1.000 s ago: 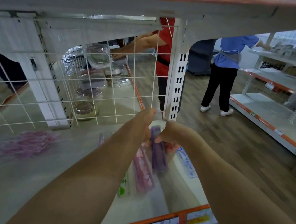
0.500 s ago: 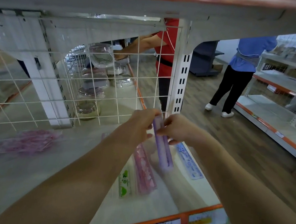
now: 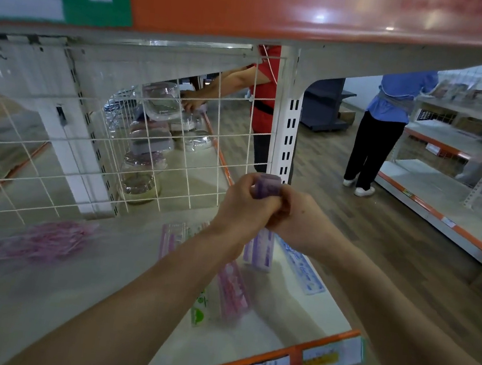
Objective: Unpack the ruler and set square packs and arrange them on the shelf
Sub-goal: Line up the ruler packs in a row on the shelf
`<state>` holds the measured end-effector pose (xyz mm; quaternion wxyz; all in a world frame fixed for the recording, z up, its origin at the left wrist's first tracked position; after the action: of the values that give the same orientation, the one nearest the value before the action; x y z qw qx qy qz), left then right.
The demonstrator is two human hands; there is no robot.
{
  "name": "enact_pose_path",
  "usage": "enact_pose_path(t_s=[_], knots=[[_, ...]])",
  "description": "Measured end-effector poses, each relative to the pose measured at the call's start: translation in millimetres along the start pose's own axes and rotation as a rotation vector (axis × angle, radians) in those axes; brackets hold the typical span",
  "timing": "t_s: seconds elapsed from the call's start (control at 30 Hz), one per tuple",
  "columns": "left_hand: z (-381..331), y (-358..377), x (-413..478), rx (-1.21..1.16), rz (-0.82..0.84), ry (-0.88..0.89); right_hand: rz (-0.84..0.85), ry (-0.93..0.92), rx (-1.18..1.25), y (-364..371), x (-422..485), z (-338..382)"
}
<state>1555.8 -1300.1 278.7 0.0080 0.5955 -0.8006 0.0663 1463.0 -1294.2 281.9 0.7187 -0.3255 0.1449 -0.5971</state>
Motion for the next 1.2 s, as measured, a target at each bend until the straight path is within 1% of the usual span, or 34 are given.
enact_pose_path(t_s=[0.13, 0.23, 0.3, 0.4, 0.53, 0.6, 0.67, 0.73, 0.77, 0.8, 0.83, 0.87, 0.97, 1.0, 1.03, 1.1, 1.2], knots=[[-1.2, -0.1, -1.2, 0.02, -0.019, 0.017, -0.034, -0.01, -0.014, -5.0, -3.8, 3.1], [7.7, 3.0, -3.6, 0.03, -0.017, -0.017, 0.011, 0.024, -0.06, 8.2, -5.9, -3.1], [8.9, 2.8, -4.3, 0.021, -0.027, -0.026, 0.033, 0.044, -0.049, 13.1, -6.6, -5.4], [8.8, 0.9, 1.2, 0.0, -0.029, -0.029, -0.011, 0.037, -0.031, 8.2, -7.0, -3.7], [19.2, -3.0, 4.2, -0.068, -0.035, -0.111, 0.075, 0.116, -0.034, 21.9, -9.5, -13.5], [15.3, -8.6, 8.5, -0.171, -0.035, -0.106, 0.066, 0.146, 0.089, 15.8, -9.9, -17.2], [7.2, -6.7, 13.2, -0.354, 0.056, -0.093, 0.106, 0.154, 0.32, 14.6, -8.8, -18.1], [4.7, 0.2, 15.3, -0.577, 0.17, -0.136, 0.234, 0.211, 0.573, 27.2, -12.2, -15.6], [8.8, 1.7, 16.0, -0.633, 0.186, -0.176, 0.305, 0.236, 0.66, 34.5, -14.8, -12.6], [14.3, 1.9, 16.2, -0.653, 0.178, -0.214, 0.36, 0.255, 0.682, 39.4, -16.8, -9.1], [21.4, -0.5, 18.3, -0.655, 0.135, -0.24, 0.389, 0.273, 0.624, 40.8, -18.8, -5.3], [27.2, -3.9, 20.1, -0.66, 0.078, -0.248, 0.397, 0.283, 0.473, 38.3, -19.6, -2.6], [42.5, -20.2, 26.5, -0.637, -0.108, -0.241, 0.379, 0.275, -0.151, 31.7, -16.2, 5.4], [45.6, -25.5, 27.9, -0.61, -0.157, -0.237, 0.387, 0.26, -0.278, 34.8, -15.0, 8.0], [47.4, -28.5, 29.0, -0.588, -0.184, -0.233, 0.381, 0.252, -0.343, 36.5, -14.1, 9.7], [48.0, -28.3, 30.5, -0.582, -0.174, -0.233, 0.361, 0.246, -0.349, 36.7, -13.1, 10.1], [49.8, -18.5, 31.7, -0.663, -0.039, -0.27, 0.362, 0.264, -0.176, 37.6, -13.2, 4.9]])
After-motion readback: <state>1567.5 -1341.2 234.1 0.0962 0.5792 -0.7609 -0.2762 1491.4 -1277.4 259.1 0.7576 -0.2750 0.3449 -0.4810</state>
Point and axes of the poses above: each hand's wrist, its own x-axis towards the middle knuckle, its own y-axis out of the palm, z = x × y, the point moved 10 cm from there along x, towards the middle knuckle, and after that the axes turned 11 degrees about z, right-handed, at the moved point
